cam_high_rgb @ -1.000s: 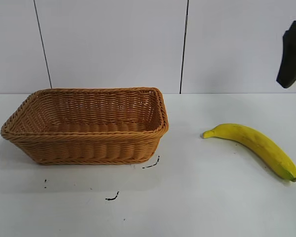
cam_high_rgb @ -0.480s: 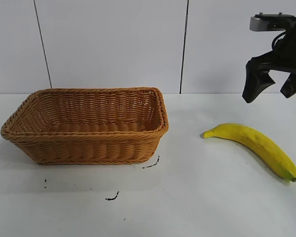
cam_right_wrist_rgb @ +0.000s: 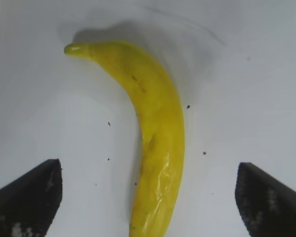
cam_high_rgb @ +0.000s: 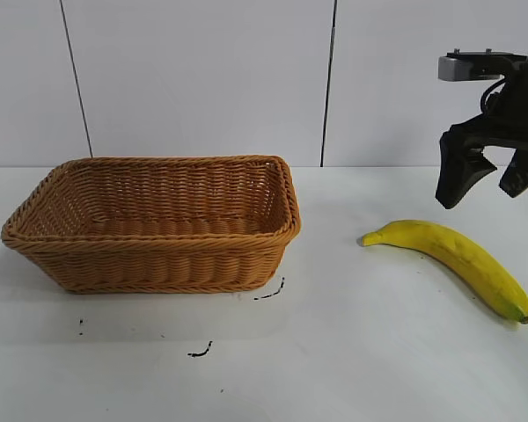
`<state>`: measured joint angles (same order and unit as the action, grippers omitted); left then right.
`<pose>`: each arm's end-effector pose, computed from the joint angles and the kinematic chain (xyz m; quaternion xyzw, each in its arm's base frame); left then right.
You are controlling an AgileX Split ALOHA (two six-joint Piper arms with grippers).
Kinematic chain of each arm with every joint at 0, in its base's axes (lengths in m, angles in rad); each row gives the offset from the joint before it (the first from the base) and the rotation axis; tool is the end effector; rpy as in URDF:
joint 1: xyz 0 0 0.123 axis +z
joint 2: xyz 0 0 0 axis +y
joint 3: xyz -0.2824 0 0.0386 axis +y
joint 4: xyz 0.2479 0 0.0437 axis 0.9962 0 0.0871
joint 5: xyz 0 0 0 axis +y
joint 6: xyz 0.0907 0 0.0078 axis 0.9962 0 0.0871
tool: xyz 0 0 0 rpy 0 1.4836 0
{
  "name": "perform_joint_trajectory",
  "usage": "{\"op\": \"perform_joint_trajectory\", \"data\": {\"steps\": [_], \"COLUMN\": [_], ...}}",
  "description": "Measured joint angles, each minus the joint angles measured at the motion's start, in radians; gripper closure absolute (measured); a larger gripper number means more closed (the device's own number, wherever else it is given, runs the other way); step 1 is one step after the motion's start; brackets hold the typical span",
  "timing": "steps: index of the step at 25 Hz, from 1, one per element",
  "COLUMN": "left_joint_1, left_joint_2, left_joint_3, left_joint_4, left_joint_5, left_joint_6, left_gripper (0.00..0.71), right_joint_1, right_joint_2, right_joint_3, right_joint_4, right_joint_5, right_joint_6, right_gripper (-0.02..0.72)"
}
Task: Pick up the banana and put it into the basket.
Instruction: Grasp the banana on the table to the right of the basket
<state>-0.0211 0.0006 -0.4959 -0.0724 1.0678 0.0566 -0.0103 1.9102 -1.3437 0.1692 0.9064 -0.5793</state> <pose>-0.0048 -0.0057 0.2756 0.0347 0.8550 -0.0270 0.5167 0.3802 0.0082 0.1917 -0.2346 0.9651 0.0412 0.1088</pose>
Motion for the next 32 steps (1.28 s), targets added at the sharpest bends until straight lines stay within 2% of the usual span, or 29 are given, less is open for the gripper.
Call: {"op": "perform_joint_trajectory", "data": {"steps": [5, 10, 16, 25, 32], "left_joint_1": [0.0, 0.0, 0.0, 0.0, 0.0], "left_joint_2": [0.0, 0.0, 0.0, 0.0, 0.0], "left_joint_3": [0.0, 0.0, 0.0, 0.0, 0.0], "left_joint_4": [0.0, 0.0, 0.0, 0.0, 0.0], "left_joint_5": [0.0, 0.0, 0.0, 0.0, 0.0], "left_joint_6": [0.0, 0.0, 0.0, 0.0, 0.0], "left_gripper": [0.02, 0.02, 0.02, 0.02, 0.02], "right_joint_1": [0.002, 0.044, 0.055, 0.055, 0.055], "right_joint_2": [0.013, 0.04, 0.045, 0.129, 0.218], "right_joint_3": [0.0, 0.002, 0.002, 0.004, 0.007], "right_joint_4": [-0.007, -0.065, -0.095, -0.095, -0.095], "right_joint_5": [-0.035, -0.043, -0.165, -0.197, -0.282], "right_joint_6": [-0.017, -0.017, 0.04, 0.114, 0.182], "right_gripper": [0.045, 0.046, 0.046, 0.057, 0.057]}}
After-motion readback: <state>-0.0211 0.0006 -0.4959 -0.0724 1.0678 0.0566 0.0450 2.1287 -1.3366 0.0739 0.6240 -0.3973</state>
